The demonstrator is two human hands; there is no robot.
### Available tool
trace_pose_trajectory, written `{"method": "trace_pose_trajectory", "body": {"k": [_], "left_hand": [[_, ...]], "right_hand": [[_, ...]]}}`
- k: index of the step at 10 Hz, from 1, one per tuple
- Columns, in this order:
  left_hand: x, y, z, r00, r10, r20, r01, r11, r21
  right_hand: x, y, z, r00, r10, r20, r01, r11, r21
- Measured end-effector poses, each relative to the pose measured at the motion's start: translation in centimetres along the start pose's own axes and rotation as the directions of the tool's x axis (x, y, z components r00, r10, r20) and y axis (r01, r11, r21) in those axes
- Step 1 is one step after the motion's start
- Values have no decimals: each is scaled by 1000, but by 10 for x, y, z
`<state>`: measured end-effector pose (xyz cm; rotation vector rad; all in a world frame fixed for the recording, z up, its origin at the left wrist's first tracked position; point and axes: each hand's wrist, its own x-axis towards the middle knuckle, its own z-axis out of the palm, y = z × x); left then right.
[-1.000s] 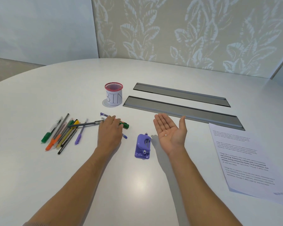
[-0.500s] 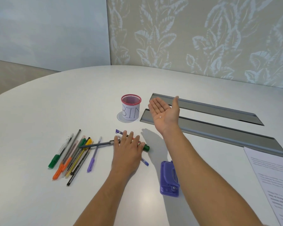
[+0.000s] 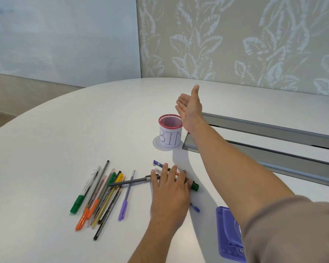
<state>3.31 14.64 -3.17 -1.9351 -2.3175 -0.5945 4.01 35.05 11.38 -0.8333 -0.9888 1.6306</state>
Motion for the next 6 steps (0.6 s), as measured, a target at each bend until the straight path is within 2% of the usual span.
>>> {"method": "trace_pose_trajectory", "body": {"k": [1,2,3,5,6], "left_hand": [[0,1,1,1000,-11,-10,11,1000,-21],[1,2,1,1000,-11,-4,11,1000,-29],[1,0,2,1000,-13,7,13,1000,-19],[0,2,1,1000,-18,11,19,1000,-22],[1,1,2,1000,-9,26,10,1000,-6]], "right_hand": [[4,7,9,996,12,93,16,954,-299],[6,9,12,992,18,128,33,923,-383],[10,11,10,991,-23,129,68,933,-352],[9,9,2,985,-122,122,140,977,-160],[3,6,-1,983,-155,104,168,977,-132]]}}
